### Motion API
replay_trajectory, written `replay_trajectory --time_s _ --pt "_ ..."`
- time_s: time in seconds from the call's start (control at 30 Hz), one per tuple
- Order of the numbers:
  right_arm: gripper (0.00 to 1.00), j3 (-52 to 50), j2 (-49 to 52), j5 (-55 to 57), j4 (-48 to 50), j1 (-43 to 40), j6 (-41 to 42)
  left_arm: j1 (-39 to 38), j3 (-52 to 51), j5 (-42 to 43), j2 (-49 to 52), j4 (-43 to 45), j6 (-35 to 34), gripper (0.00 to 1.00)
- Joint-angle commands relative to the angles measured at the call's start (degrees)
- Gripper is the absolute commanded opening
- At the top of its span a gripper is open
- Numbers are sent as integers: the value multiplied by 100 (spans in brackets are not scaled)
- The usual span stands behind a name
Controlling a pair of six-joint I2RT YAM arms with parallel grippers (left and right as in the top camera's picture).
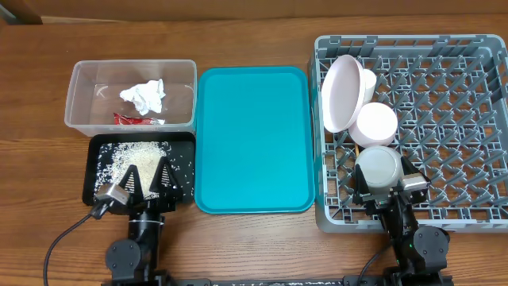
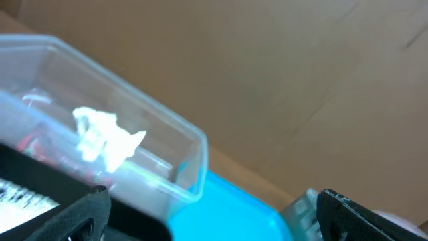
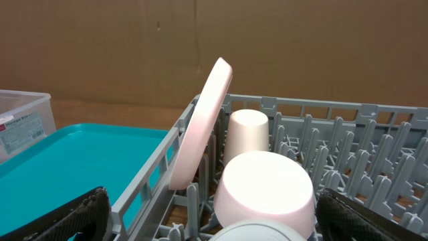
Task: Sort waste into correct bins and load items into the dishwasher
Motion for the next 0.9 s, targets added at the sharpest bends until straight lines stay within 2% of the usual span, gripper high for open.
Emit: replay_trajectory --time_s 0.0,0.1,0.23,0.4,0.47,0.87 --pt "100 -61 -57 15 44 -22 -17 -50 -57 66 -72 -24 728 100" --pt "100 -61 -57 15 44 -22 -17 -52 -57 66 -72 -118 1519 100" --pt "100 -61 -57 15 44 -22 -17 -52 -57 61 -72 -673 2763 100" --pt "100 -61 -57 15 44 -22 -17 -52 -55 50 -72 -684 4006 100" --pt "100 -61 -57 15 46 -22 -15 -52 -55 -11 -72 -688 4210 100" --pt "100 -61 -57 13 44 -22 -17 -52 -57 -94 -72 -691 4192 100"
